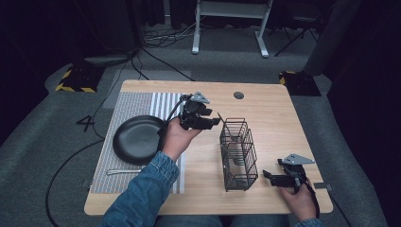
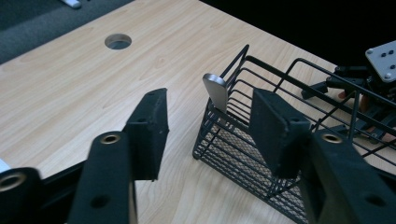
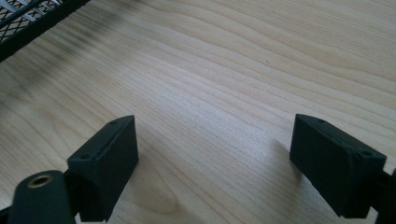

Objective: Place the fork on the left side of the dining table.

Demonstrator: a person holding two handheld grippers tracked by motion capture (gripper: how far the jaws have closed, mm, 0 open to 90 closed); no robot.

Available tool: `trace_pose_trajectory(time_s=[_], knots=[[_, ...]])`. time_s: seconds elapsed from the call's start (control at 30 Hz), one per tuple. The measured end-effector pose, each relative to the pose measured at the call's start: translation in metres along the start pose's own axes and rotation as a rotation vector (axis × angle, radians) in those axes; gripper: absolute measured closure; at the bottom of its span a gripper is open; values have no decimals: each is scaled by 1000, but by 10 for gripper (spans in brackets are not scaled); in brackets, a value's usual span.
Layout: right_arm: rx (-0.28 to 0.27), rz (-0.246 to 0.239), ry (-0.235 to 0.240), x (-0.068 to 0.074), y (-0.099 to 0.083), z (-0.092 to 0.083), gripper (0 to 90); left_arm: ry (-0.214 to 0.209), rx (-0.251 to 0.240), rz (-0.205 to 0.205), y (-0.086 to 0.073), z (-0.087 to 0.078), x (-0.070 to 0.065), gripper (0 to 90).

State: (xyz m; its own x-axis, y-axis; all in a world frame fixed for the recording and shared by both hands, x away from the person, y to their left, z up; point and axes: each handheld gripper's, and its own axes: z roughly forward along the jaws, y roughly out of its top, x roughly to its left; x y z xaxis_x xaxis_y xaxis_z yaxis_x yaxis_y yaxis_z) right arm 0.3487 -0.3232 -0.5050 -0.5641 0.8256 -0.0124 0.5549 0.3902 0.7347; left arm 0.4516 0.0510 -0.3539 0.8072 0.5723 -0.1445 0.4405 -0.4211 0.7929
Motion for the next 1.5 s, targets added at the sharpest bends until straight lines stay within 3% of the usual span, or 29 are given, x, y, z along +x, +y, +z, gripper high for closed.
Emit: trace_pose_trajectory(time_s=[0.13,0.27,0.47,0.8,1.03,1.5], knots=[[0,0,-1,0,0,0,153,0,5,-20,2,6,1,543],[0,1,-1,0,0,0,154,-32,-9,-61,3,10,3,636],[0,1,-2,0,0,0,155,-24,16,-74,3,17,2,697],[-1,2,-3,0,0,0,156,-16,25,-72,6,23,0,755],[-1,2,-2,0,0,0,156,-44,30,-121,6,24,2,773],[-1,2,-4,1,0,0,157,-64,34,-103,11,19,-8,826]])
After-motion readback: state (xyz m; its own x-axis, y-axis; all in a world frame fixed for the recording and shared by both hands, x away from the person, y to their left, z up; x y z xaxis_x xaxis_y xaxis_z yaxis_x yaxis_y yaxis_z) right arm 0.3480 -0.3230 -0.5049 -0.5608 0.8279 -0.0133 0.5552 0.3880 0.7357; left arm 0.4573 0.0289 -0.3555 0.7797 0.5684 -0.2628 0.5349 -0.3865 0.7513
